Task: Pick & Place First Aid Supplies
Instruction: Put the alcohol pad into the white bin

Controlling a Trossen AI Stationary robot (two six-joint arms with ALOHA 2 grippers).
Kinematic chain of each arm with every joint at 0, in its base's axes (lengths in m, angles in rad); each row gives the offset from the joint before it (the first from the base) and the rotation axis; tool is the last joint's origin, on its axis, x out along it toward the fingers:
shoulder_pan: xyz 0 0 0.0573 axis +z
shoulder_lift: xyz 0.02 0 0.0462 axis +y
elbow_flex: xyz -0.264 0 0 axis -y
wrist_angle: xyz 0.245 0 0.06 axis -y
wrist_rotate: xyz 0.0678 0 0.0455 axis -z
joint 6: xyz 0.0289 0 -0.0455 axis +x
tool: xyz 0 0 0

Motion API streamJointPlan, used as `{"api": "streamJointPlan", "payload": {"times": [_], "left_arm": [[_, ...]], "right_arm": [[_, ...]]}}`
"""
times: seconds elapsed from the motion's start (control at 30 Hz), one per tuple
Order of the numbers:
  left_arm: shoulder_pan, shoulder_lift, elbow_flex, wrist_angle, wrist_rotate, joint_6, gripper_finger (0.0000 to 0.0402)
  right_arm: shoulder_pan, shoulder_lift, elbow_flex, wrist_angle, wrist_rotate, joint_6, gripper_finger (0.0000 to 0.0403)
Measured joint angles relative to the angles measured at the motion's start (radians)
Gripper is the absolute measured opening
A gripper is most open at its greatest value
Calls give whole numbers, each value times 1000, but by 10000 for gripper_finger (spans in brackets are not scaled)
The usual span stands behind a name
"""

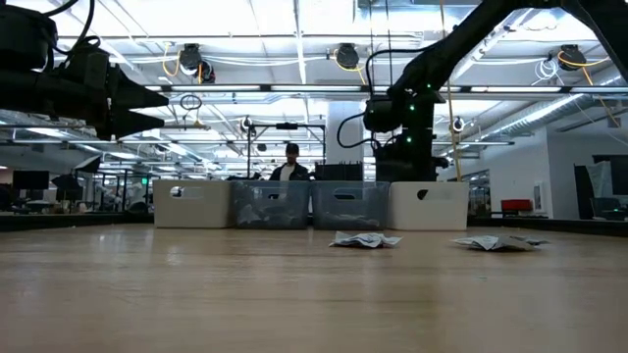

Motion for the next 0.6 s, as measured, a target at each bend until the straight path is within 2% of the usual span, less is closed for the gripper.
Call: {"api": "streamJointPlan", "payload": {"times": [0.2, 0.3, 0.43, 0.6], "left_arm": [[0, 0, 0, 0, 0, 0, 392], [0, 0, 0, 0, 0, 0, 392], [0, 0, 0, 0, 0, 0, 392], [0, 0, 0, 0, 0, 0, 392]], "right_arm": [[-1, -36, 8, -37, 55, 19, 198], [-3, -72, 10, -48, 2, -11, 226], [4, -119, 11, -115, -97, -47, 234], [29, -175, 11, -218, -243, -141, 220]]}}
